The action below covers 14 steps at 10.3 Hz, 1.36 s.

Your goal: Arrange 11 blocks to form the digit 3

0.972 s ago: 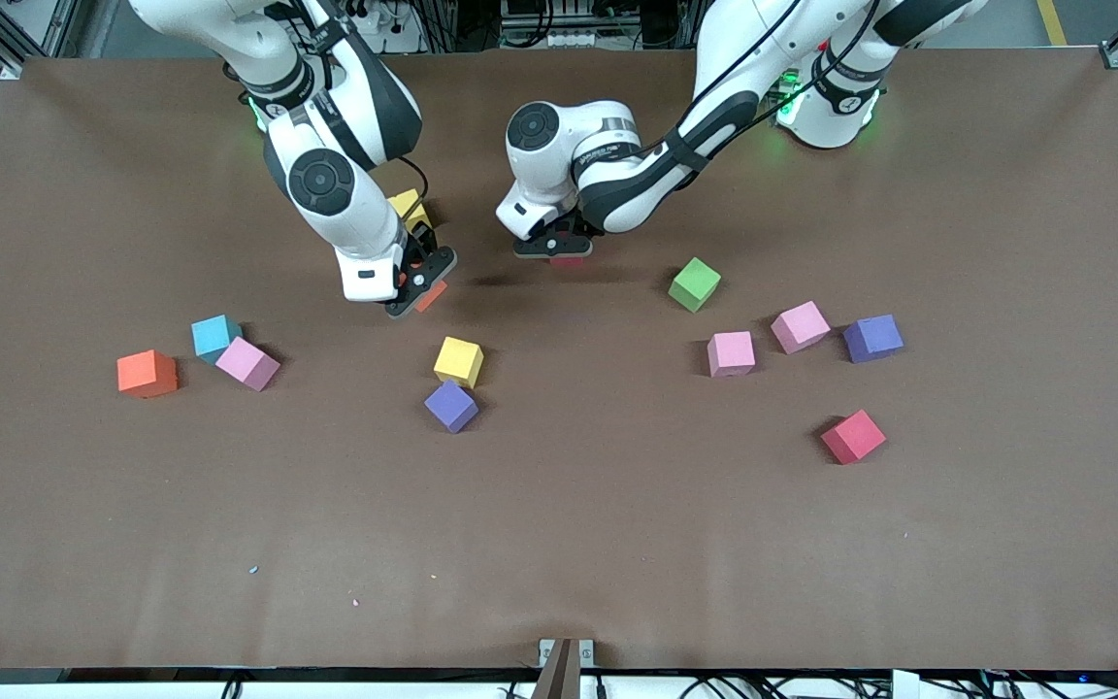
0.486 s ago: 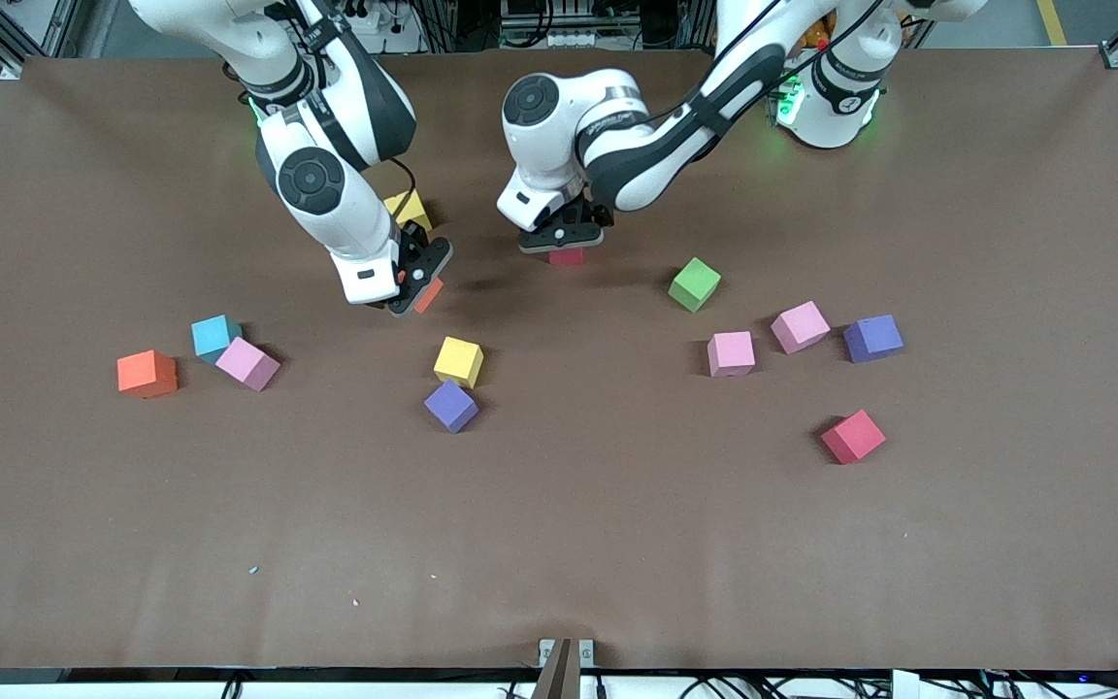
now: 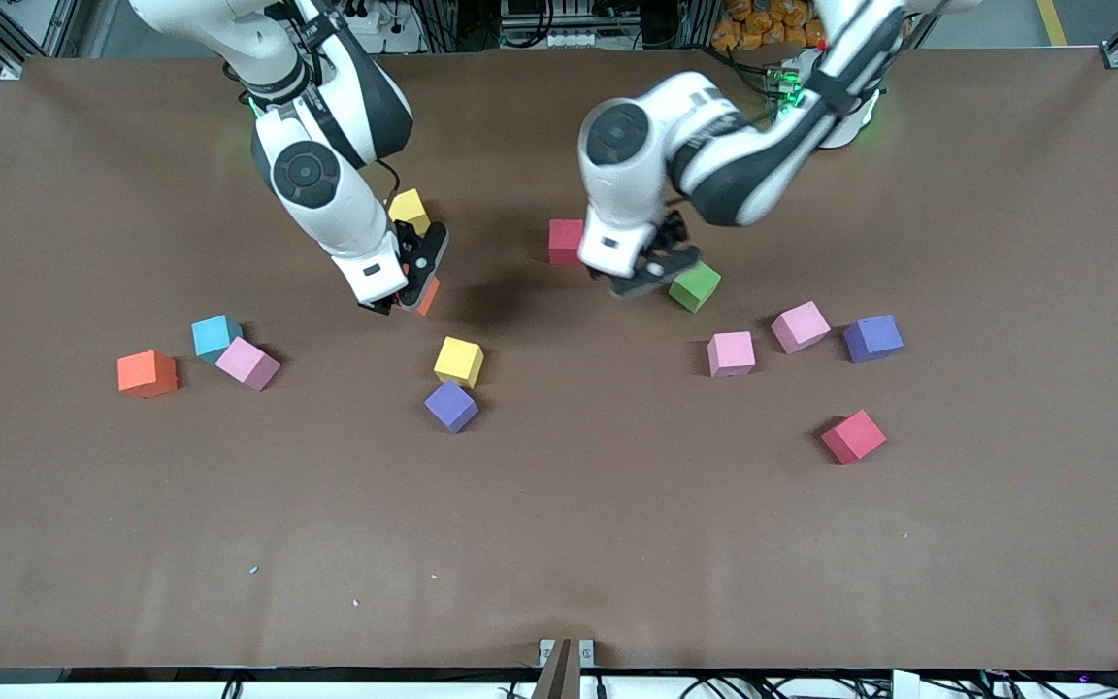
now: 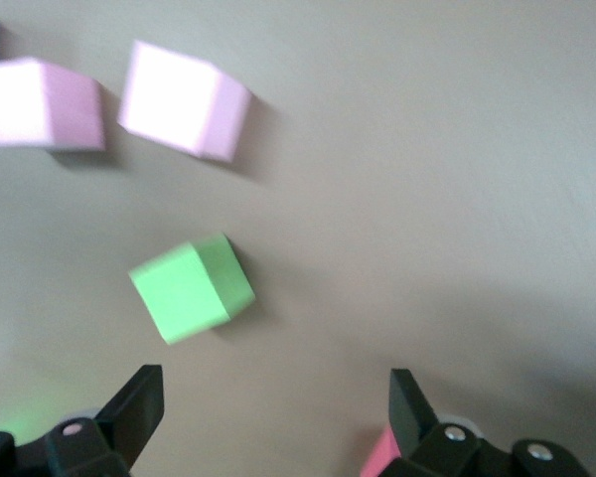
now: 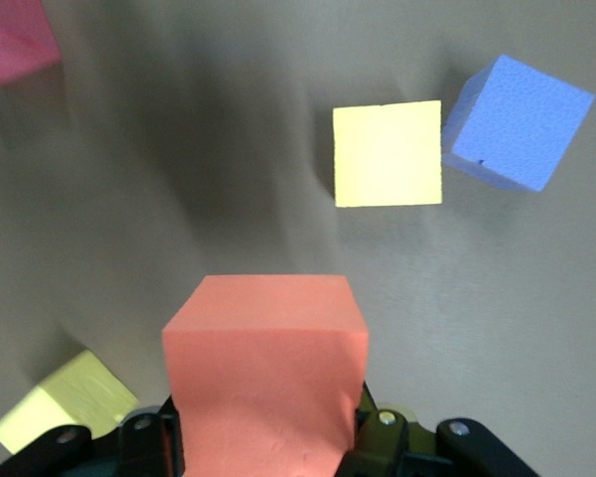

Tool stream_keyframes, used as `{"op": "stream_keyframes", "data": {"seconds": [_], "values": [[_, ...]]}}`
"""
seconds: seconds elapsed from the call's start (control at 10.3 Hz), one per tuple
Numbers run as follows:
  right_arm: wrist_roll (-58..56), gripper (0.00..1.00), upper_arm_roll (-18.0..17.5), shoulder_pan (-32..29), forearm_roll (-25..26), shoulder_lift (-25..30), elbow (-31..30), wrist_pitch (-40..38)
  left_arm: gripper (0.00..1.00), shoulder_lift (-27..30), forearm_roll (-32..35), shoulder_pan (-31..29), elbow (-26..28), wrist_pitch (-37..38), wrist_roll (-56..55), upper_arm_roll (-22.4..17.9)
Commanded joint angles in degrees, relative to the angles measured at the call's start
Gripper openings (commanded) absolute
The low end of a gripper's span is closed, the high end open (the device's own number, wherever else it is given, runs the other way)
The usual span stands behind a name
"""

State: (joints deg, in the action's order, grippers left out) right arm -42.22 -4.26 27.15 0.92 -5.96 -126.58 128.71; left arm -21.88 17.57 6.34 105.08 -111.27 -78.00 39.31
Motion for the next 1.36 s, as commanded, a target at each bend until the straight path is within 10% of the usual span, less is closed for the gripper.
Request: {"op": "stream_keyframes", "data": {"seconds": [0.0,0.19,1.26], "values": [[-0.76,0.0,-3.8,0.97,6.62,1.48,-0.86,1.01,1.0,0.88,-1.31,-7.54,1.36,0.27,0.56,0.33],[-1.28,0.0,-6.54,1.67,13.65,0.43,-0.69,3.03,1.0,-2.1,-1.05,-11.86,2.4,-1.65,0.65,0.33],[7.67,0.0,-9.45,13.7,12.61,-12.83,3.08,7.96,1.0,-4.58,-0.87,-15.83,11.64,-14.41,3.19,0.15]]}}
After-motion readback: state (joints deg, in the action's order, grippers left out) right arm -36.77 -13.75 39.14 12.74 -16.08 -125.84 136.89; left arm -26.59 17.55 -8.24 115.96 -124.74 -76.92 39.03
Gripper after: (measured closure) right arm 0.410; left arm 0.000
